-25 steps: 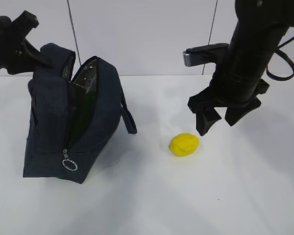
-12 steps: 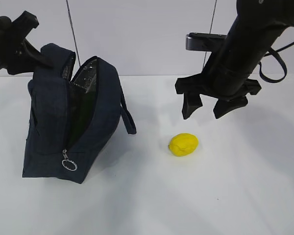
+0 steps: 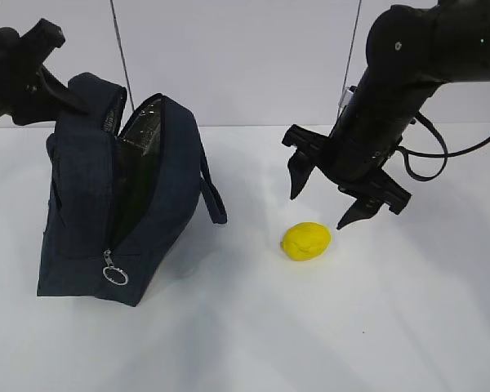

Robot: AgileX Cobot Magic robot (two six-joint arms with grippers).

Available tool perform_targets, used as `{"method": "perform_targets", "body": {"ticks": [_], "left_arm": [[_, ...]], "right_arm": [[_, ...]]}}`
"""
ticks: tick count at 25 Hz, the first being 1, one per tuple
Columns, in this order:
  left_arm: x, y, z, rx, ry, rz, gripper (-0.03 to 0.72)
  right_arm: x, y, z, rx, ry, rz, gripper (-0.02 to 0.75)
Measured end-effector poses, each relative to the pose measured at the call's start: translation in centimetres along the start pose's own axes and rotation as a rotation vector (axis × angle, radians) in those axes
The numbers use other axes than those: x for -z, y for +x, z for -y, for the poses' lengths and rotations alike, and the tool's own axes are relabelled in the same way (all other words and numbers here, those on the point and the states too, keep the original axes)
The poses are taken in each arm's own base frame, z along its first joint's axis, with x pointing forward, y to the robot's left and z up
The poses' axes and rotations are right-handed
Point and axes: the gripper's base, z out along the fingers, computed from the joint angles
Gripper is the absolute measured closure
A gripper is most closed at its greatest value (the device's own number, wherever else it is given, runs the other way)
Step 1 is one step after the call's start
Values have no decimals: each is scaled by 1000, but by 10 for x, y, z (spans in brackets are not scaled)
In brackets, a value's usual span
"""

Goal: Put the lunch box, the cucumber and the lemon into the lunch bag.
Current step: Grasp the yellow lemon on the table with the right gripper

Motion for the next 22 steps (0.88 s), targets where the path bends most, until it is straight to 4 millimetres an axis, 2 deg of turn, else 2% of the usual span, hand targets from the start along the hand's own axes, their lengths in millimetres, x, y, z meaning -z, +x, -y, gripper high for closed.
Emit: {"method": "perform_targets", "body": {"ticks": [5, 10, 22], "left_arm": [[0, 0, 0, 0, 0, -2, 695], [0, 0, 0, 3, 2, -2, 695], [0, 0, 0, 5, 4, -3, 695]], "right_arm": [[-5, -6, -4, -113, -46, 52, 162], [-17, -6, -1, -154, -3, 33, 162], [-46, -7, 4, -171, 52, 3, 162]]}}
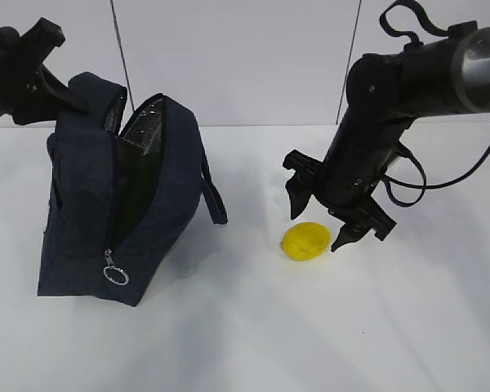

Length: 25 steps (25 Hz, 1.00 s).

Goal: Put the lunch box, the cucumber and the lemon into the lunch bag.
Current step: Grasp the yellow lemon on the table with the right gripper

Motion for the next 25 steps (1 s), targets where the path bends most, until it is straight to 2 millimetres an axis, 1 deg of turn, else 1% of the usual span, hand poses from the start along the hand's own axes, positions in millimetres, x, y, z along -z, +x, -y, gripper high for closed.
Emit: {"method": "perform_targets", "body": {"ticks": [3, 8, 14, 25], "left_arm": [[0, 0, 0, 0, 0, 0, 695], [0, 0, 0, 0, 0, 0, 695], [0, 0, 0, 0, 0, 0, 695], [0, 0, 0, 0, 0, 0, 695]], "right_arm": [[-3, -1, -1, -3, -9, 5, 162], [-15, -1, 0, -7, 10, -4, 162], [-24, -2, -1, -22, -4, -9, 162], [-33, 0, -5, -18, -29, 2, 162]]}}
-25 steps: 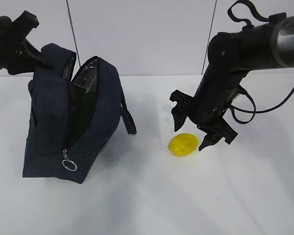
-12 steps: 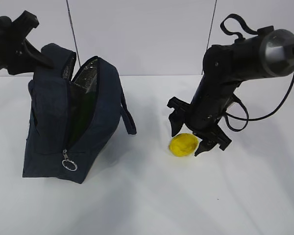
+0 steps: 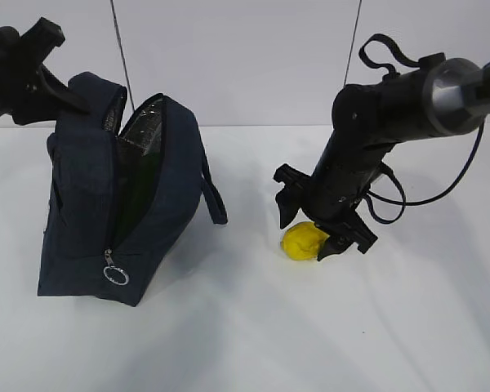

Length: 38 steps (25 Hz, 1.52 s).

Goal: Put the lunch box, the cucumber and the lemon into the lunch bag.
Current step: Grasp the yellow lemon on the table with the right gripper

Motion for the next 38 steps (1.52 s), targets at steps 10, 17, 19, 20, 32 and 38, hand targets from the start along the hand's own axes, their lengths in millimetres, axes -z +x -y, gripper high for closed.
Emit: {"method": "perform_targets", "body": {"ticks": [10, 17, 19, 20, 32, 38], "left_arm": [[0, 0, 0, 0, 0, 0, 695], [0, 0, 0, 0, 0, 0, 695], [0, 0, 0, 0, 0, 0, 695], [0, 0, 0, 0, 0, 0, 695], [0, 0, 0, 0, 0, 0, 695], [0, 0, 0, 0, 0, 0, 695]], "right_arm": [[-1, -2, 0, 16, 0, 17, 162], [-1, -2, -1, 18, -7, 22, 162], [-1, -2, -1, 18, -8, 23, 162], [-1, -2, -1, 18, -8, 23, 162], [-3, -2, 0, 19, -6, 22, 178], [-3, -2, 0, 19, -6, 22, 286]]}}
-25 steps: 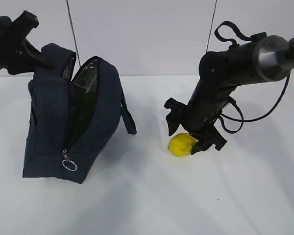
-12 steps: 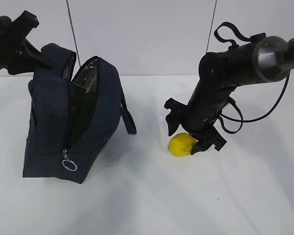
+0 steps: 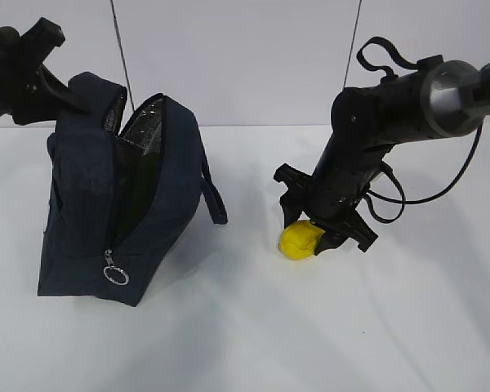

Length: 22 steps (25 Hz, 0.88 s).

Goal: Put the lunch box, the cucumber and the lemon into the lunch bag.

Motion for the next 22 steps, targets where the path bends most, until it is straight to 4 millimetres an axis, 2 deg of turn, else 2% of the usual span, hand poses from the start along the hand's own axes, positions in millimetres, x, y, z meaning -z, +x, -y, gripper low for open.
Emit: {"method": "perform_targets", "body": {"ticks": [22], "left_arm": [[0, 0, 0, 0, -1, 5, 695]], "right_arm": [[0, 0, 0, 4, 0, 4, 298]]}}
